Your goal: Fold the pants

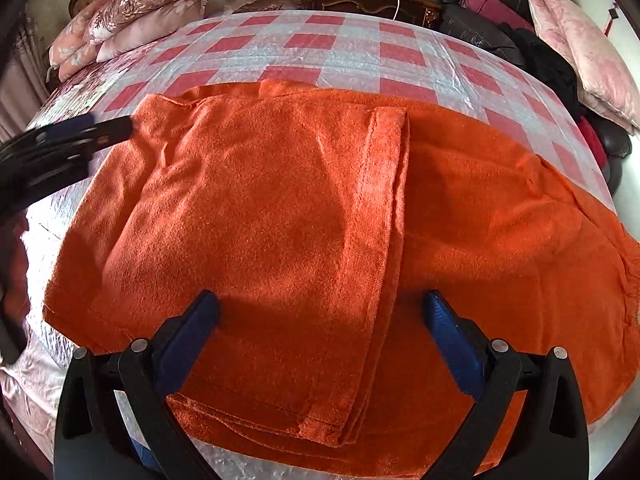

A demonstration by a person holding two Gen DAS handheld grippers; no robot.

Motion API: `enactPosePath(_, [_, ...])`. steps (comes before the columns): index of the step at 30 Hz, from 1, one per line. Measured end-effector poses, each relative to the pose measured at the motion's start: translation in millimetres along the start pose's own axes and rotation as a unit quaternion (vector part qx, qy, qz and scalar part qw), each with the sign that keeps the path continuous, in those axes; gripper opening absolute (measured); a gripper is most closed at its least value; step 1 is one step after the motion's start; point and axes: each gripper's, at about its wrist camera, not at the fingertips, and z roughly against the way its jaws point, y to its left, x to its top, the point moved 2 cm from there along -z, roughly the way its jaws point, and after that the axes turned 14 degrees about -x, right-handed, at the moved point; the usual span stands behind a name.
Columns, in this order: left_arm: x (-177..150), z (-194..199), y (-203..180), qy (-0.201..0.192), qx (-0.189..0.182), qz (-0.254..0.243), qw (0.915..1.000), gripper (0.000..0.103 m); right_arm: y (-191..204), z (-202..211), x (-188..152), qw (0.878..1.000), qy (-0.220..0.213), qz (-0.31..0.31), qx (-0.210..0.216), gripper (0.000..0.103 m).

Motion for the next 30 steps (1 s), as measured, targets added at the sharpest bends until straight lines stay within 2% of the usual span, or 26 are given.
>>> enactPosePath(2, [7, -7, 14, -0.007, 0.026, 0.002, 0.9996, 0.07, -2, -2, -1, 1.0, 0.003, 0.0, 0.006, 0.098])
enactPosePath(3, [9, -7, 27, -0.007, 0.045, 0.02, 0.9988, 0.072, -3, -2, 0, 1.0, 0.005, 0.0, 0.008, 0.098])
enactPosePath(4, [9, -6, 35, -0.009, 0.045, 0.036, 0.9983, 0.073, -4, -2, 1, 1.0, 0.007, 0.004, 0.007, 0.098])
enactPosePath(6, [7, 2, 45, -0.017, 0.053, 0.06, 0.9967, 0.065, -5, 2, 3, 1.0, -0.009, 0.014, -0.005, 0.098])
enactPosePath(9, [6, 18, 31, -0.046, 0.004, 0.051, 0.9976, 0.067, -11, 12, 13, 0.998, -0.05, 0.016, -0.019, 0.098])
enactPosePath(10, [4, 18, 24, -0.042, 0.0, 0.039, 0.9984, 0.067, -13, 14, 19, 0.998, -0.057, 0.01, -0.017, 0.098])
enactPosePath(12, [1, 2, 17, -0.012, 0.024, 0.021, 0.9994, 0.07, -15, 16, 33, 0.998, -0.067, 0.007, -0.013, 0.098])
enactPosePath(14, [-2, 1, 26, -0.019, 0.039, 0.039, 0.9983, 0.079, -13, 16, 52, 0.996, -0.087, 0.006, -0.026, 0.098])
enactPosePath(16, [-7, 9, 40, -0.017, 0.086, 0.062, 0.9942, 0.078, -9, 9, 70, 0.995, -0.095, 0.014, -0.037, 0.098])
enactPosePath(17, [-12, 19, 42, -0.023, 0.096, 0.068, 0.9928, 0.076, -7, 3, 76, 0.995, -0.091, 0.019, -0.045, 0.098])
enactPosePath(18, [-16, 29, 42, -0.033, 0.083, 0.074, 0.9932, 0.076, -6, -5, 80, 0.995, -0.085, 0.023, -0.054, 0.098])
enactPosePath(20, [-31, 56, 24, -0.063, 0.017, 0.078, 0.9949, 0.078, -6, -25, 83, 0.994, -0.056, 0.029, -0.087, 0.098])
enactPosePath(21, [-40, 63, 12, -0.063, 0.003, 0.063, 0.996, 0.078, -8, -31, 82, 0.995, -0.048, 0.026, -0.088, 0.097])
enactPosePath(23, [-62, 64, -12, -0.037, 0.031, 0.024, 0.9986, 0.078, -15, -36, 78, 0.997, -0.044, 0.003, -0.066, 0.098])
enactPosePath(25, [-90, 59, -21, -0.011, 0.062, 0.015, 0.9979, 0.079, -17, -37, 77, 0.997, -0.042, -0.003, -0.061, 0.098])
enactPosePath(26, [-101, 68, -20, -0.032, 0.066, 0.024, 0.997, 0.08, -17, -36, 76, 0.997, -0.041, -0.004, -0.068, 0.098])
enactPosePath(27, [-110, 72, -15, -0.032, 0.068, 0.038, 0.9965, 0.082, -19, -32, 75, 0.996, -0.042, -0.005, -0.076, 0.098])
enactPosePath(30, [-132, 91, 5, -0.034, 0.086, 0.09, 0.9916, 0.083, -21, -3, 66, 0.997, -0.068, -0.009, -0.024, 0.097])
